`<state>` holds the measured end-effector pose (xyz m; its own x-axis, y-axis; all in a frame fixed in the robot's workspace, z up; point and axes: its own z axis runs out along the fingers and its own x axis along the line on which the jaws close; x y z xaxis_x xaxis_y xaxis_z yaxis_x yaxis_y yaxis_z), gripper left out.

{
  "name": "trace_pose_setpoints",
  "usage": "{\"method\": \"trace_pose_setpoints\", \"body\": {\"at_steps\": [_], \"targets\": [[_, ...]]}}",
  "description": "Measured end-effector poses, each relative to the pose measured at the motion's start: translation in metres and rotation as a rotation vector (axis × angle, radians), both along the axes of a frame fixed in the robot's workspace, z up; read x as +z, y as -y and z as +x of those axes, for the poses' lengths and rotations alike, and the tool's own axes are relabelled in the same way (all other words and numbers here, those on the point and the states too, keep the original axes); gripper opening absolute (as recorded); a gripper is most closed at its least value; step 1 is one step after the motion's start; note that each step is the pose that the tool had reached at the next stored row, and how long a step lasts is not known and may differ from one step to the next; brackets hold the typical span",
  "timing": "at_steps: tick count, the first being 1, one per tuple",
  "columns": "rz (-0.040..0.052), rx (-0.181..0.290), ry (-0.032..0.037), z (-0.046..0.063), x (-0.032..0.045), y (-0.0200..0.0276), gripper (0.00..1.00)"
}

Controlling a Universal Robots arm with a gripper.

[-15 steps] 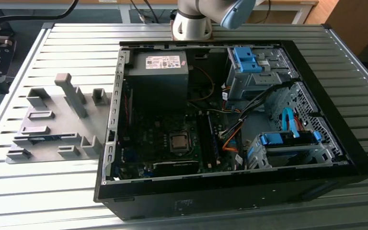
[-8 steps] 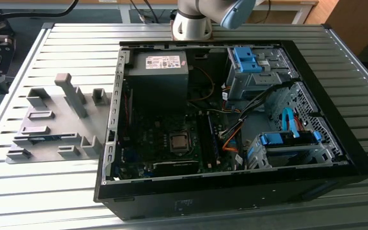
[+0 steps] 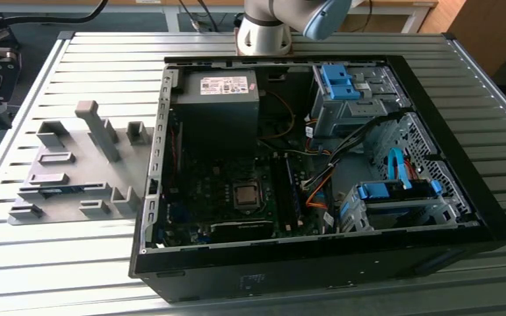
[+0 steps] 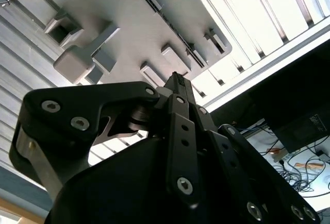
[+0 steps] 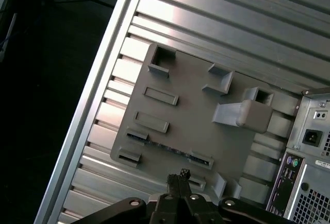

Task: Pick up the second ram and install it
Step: 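Pick up the second ram and move it above second insertion slot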

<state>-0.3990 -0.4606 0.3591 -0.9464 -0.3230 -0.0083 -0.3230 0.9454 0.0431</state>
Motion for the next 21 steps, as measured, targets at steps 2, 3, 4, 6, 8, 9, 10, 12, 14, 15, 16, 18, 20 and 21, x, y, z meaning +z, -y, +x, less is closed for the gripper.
{"method": "trace_pose_setpoints", "body": {"at_steps": [2, 3, 4, 6, 8, 9, 10, 12, 14, 15, 16, 18, 20, 21], "targets": [[0.0, 0.0, 0.0, 0.0, 0.0, 0.0, 0.11], [-0.0001, 0.002, 0.0, 0.0, 0.0, 0.0, 0.11], [0.0, 0.006, 0.0001, 0.0, 0.0, 0.0, 0.11], [0.0, 0.025, 0.0001, -0.0001, 0.0, 0.0, 0.11], [0.0, 0.053, 0.0001, -0.0001, -0.0001, 0.0, 0.11], [0.0, 0.068, 0.0001, -0.0001, -0.0001, 0.0, 0.11], [0.0, 0.083, 0.0001, -0.0001, -0.0001, 0.0, 0.11], [0.0, 0.112, 0.0, -0.0002, -0.0001, 0.0, 0.11], [0.0, 0.139, 0.0, -0.0002, -0.0002, 0.0, 0.11], [0.0, 0.152, 0.0, -0.0003, -0.0002, 0.0, 0.11], [0.0, 0.165, 0.0, -0.0003, -0.0002, 0.0001, 0.11], [0.0, 0.195, 0.0001, -0.0003, -0.0003, 0.0001, 0.11], [0.0, 0.224, 0.0, -0.0004, -0.0003, 0.0001, 0.11], [0.0, 0.237, 0.0001, -0.0004, -0.0004, 0.0001, 0.11]]}}
